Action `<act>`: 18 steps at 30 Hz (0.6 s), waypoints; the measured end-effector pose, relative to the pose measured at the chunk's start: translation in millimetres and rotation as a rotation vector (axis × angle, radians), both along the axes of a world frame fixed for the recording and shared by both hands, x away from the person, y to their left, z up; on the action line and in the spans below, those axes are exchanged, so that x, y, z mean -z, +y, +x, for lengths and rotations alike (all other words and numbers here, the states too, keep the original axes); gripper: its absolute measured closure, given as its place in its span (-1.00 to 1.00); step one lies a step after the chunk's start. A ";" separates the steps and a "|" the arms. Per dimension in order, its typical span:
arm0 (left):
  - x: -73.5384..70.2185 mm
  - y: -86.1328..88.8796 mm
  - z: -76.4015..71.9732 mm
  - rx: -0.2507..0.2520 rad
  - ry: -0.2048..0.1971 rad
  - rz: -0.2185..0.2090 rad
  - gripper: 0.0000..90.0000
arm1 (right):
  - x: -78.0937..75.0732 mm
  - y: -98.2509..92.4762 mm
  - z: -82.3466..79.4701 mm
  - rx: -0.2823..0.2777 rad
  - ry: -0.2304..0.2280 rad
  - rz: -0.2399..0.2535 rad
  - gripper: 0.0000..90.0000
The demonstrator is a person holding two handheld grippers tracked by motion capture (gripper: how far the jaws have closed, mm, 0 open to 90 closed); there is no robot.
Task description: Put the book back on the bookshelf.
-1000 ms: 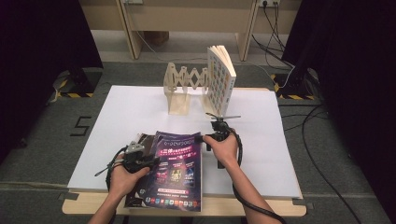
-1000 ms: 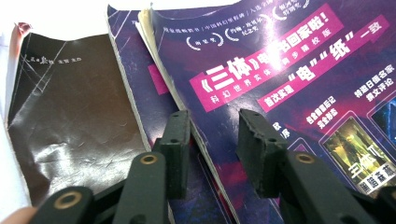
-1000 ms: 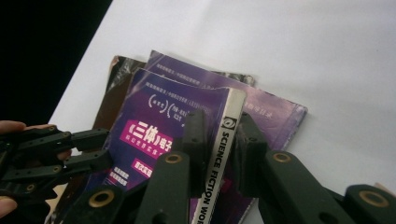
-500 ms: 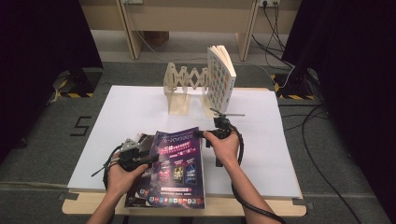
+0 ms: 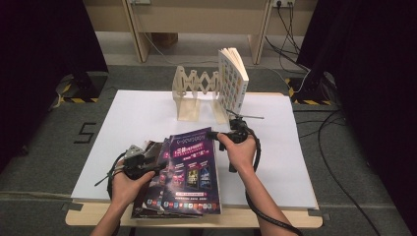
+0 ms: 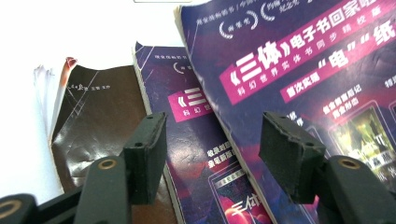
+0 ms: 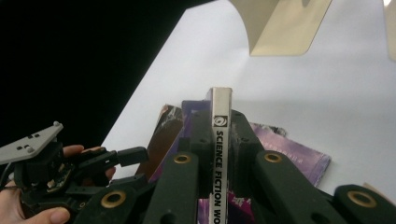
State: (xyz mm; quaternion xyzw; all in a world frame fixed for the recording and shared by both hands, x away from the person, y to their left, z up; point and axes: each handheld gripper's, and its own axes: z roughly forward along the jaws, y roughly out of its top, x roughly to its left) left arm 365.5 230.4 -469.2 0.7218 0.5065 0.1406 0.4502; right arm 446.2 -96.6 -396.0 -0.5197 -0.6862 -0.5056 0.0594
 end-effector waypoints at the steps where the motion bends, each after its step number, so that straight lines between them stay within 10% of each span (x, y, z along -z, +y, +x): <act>1: 0.0 0.0 0.0 0.000 0.000 0.000 -0.11 | -1.8 -1.4 0.2 0.004 -0.009 -0.001 0.86; 18: -0.9 0.9 0.1 0.001 0.004 -0.004 -0.12 | -27.6 -14.9 -0.7 0.059 -0.103 0.013 0.85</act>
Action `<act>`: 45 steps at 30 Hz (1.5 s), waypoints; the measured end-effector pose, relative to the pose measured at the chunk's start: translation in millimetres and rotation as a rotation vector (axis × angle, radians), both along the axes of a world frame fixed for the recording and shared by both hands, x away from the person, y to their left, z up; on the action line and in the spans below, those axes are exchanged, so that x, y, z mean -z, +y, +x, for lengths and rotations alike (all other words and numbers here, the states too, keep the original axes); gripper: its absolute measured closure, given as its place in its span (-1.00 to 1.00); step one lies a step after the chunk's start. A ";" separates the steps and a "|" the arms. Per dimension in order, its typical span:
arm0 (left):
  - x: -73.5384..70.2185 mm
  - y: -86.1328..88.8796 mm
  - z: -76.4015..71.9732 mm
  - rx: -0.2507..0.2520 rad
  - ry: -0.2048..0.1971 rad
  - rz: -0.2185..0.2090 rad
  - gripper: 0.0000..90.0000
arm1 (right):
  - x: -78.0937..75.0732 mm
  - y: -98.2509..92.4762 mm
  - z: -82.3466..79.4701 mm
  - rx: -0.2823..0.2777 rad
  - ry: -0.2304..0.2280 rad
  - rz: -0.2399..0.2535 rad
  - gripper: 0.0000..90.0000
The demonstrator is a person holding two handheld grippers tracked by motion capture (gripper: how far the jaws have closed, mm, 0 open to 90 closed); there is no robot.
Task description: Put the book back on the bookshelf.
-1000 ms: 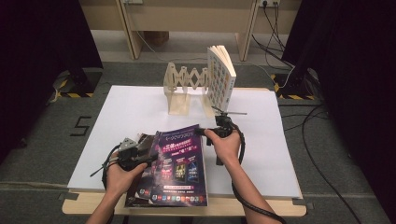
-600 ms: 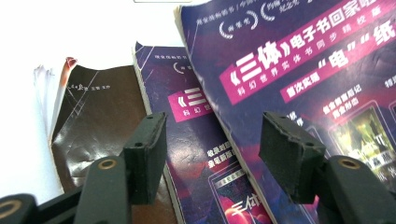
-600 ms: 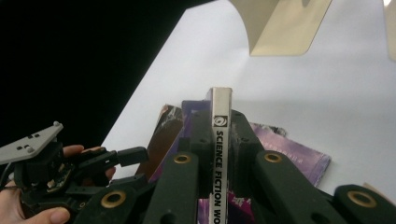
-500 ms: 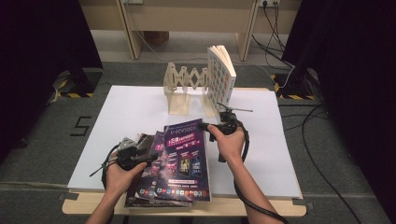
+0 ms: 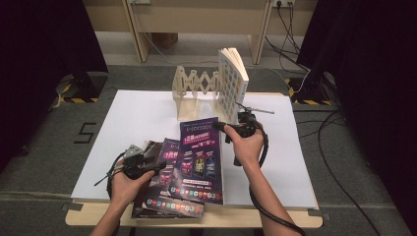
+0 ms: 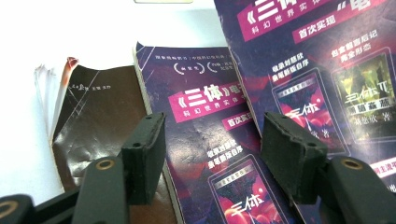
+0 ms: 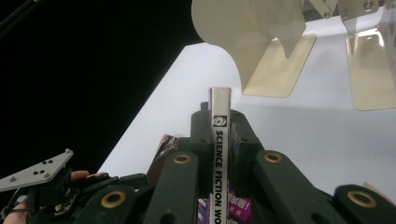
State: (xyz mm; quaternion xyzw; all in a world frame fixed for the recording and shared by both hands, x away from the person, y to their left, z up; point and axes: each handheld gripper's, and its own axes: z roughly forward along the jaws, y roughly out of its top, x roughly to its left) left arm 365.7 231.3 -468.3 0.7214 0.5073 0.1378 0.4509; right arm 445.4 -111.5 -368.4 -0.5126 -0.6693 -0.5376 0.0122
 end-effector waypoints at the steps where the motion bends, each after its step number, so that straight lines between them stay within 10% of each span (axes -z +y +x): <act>1: 0.0 0.0 0.0 -0.001 0.000 0.000 -0.12 | -0.7 -0.3 0.2 0.002 -0.007 -0.003 0.85; 45: -1.3 2.8 -0.2 -0.002 -0.005 0.000 -0.11 | -33.2 -10.5 2.9 0.088 -0.139 0.038 0.85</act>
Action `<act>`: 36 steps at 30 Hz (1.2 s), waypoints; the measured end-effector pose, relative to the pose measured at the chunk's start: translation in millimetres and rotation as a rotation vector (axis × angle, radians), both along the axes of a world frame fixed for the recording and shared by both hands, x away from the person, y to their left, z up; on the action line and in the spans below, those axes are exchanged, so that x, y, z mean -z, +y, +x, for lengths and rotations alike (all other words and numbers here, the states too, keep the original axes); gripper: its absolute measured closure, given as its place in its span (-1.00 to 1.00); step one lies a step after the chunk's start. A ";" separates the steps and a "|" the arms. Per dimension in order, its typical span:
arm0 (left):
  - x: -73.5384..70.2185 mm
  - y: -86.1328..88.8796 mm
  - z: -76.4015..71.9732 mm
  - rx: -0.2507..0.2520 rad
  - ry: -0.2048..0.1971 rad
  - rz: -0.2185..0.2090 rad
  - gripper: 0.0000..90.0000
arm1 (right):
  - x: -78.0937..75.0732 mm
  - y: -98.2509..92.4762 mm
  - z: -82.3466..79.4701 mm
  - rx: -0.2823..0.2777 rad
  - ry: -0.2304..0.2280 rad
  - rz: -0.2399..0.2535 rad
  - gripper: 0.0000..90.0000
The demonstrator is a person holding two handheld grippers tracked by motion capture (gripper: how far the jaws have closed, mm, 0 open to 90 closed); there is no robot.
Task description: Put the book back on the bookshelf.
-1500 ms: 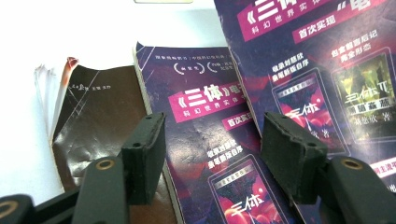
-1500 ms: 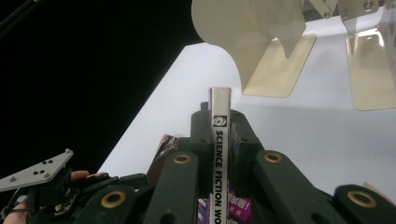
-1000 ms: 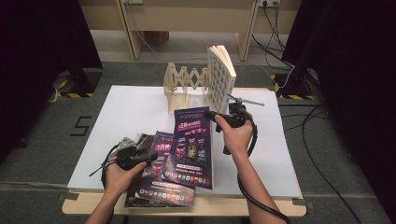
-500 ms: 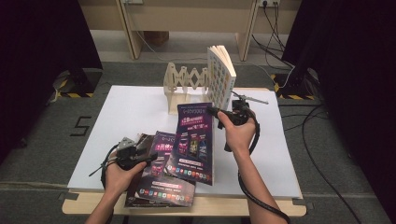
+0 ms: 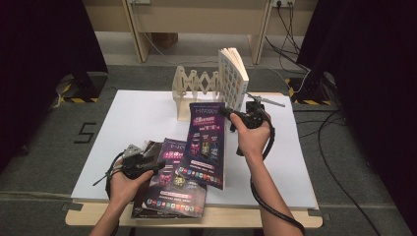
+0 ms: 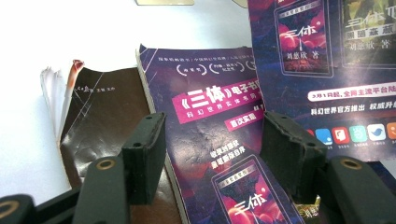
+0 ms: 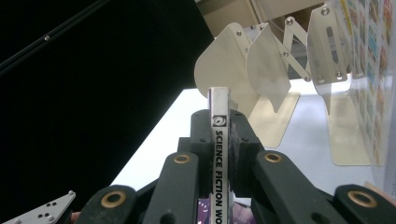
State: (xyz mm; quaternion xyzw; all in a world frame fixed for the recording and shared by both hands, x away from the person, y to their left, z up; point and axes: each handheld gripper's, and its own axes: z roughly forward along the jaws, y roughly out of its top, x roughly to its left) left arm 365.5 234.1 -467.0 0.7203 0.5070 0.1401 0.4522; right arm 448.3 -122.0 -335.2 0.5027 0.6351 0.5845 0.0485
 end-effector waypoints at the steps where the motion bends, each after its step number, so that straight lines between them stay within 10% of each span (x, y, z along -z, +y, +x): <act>1: 0.2 0.2 0.1 -0.001 0.001 0.001 -0.11 | -0.3 -0.6 0.5 0.002 -0.003 0.003 0.85; 36: 0.7 0.8 1.5 0.002 0.003 -0.005 -0.11 | -23.4 -4.8 8.5 0.056 -0.083 -0.002 0.85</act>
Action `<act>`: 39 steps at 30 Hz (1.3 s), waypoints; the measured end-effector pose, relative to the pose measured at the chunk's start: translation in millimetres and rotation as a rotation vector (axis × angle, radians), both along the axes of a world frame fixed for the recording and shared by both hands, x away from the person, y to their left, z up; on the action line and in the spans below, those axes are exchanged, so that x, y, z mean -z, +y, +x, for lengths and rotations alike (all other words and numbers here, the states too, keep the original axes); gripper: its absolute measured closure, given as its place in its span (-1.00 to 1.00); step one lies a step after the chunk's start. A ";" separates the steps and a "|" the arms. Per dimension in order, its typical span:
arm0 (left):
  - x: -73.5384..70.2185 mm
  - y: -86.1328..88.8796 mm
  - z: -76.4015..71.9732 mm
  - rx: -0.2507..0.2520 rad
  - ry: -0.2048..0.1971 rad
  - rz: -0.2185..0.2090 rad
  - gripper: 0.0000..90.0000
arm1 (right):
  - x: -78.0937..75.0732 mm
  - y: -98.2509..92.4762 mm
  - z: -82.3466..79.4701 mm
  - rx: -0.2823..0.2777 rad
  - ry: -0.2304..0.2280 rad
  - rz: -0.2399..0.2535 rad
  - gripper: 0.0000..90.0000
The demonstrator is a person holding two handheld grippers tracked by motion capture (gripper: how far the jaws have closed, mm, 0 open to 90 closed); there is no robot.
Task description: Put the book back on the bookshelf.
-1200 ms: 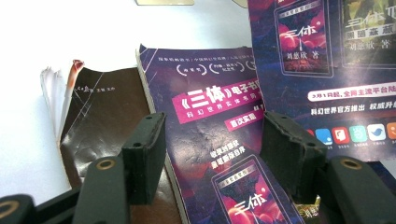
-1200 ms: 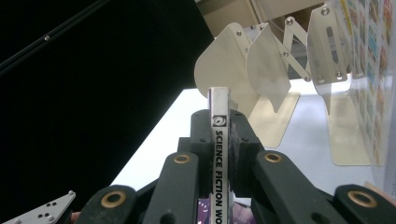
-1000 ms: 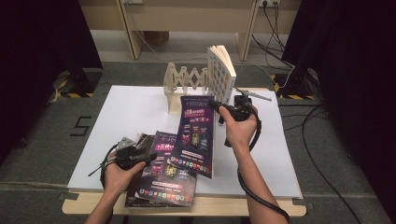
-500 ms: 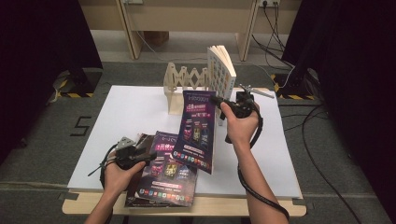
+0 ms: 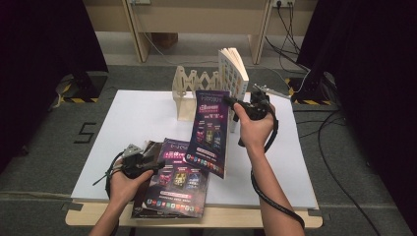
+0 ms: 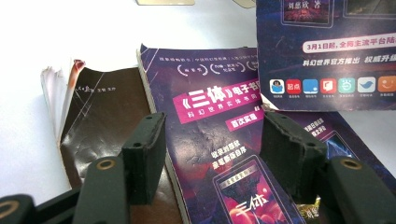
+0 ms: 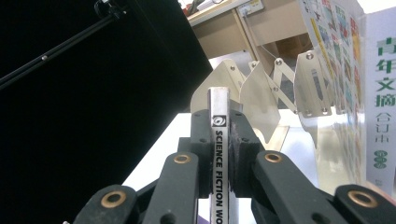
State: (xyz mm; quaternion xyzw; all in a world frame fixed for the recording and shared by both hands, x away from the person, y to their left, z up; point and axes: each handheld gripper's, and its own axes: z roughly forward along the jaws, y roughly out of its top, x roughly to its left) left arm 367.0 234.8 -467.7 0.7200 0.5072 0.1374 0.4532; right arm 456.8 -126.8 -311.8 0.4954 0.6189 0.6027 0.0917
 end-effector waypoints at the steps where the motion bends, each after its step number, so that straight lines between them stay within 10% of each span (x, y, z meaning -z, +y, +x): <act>1: 0.0 0.0 0.0 0.000 0.000 0.000 -0.11 | -0.6 0.3 0.2 0.000 0.001 0.000 0.85; 39: 1.9 2.2 1.7 -0.001 0.008 0.003 -0.10 | -17.8 1.7 17.8 0.054 -0.044 0.008 0.85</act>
